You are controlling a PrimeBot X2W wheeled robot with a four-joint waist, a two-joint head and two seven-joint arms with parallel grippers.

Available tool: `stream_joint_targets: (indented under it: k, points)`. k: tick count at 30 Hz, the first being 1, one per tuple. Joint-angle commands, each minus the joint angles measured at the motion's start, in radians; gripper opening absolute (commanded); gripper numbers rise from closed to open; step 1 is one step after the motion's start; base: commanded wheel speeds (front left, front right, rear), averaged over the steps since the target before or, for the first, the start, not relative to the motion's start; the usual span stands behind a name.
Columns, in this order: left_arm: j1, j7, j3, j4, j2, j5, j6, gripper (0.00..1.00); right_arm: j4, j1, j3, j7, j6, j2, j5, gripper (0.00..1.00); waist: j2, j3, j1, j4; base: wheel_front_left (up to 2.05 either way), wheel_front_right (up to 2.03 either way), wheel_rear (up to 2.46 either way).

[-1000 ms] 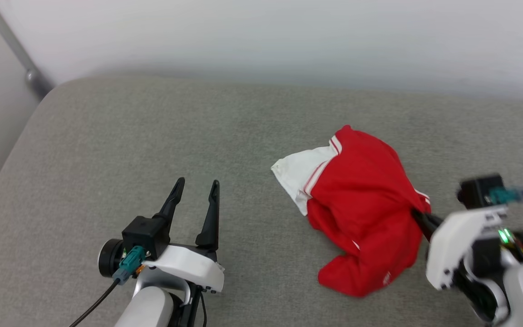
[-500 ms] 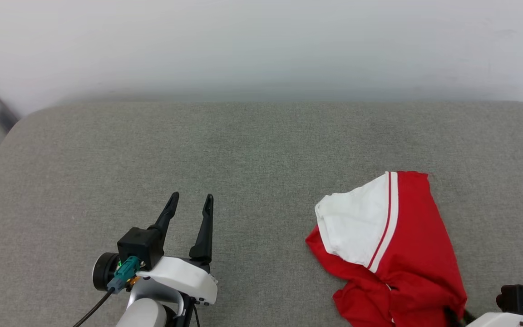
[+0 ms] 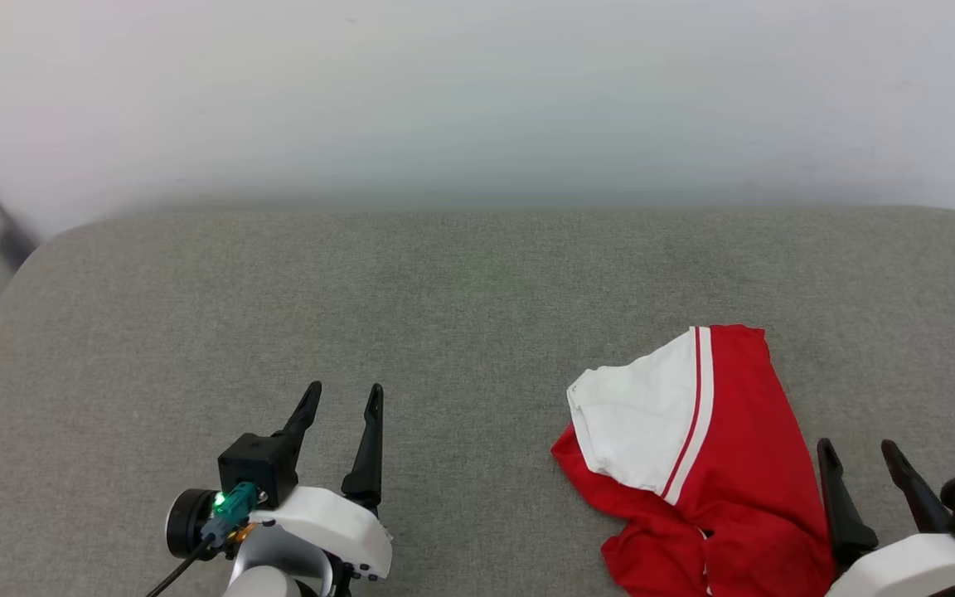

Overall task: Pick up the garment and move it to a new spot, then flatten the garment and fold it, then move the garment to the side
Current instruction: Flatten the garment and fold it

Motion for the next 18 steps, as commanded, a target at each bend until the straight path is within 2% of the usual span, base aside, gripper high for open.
stream_joint_targets:
  k: [1, 10, 18]
  points:
    - [0.006, 0.005, -0.004, 0.000, 0.004, 0.000, 0.003, 1.00, -0.014, -0.002, 0.013, -0.005, 0.000, -0.002, -0.008, 1.00, 0.0000, -0.003, 0.0000, -0.006, 0.00, 0.00, 0.00]
    - [-0.064, 0.079, -0.065, 0.015, -0.013, 0.019, -0.021, 1.00, -0.107, -0.001, 0.052, 0.005, 0.000, -0.003, -0.027, 1.00, 0.0000, 0.011, 0.0000, -0.033, 0.00, 0.00, 0.00]
    - [-0.271, 0.222, -0.169, 0.090, -0.060, 0.029, -0.127, 1.00, -0.168, -0.072, 0.100, -0.011, 0.000, 0.000, -0.035, 1.00, 0.0000, 0.124, 0.0000, -0.079, 0.00, 0.00, 0.00]
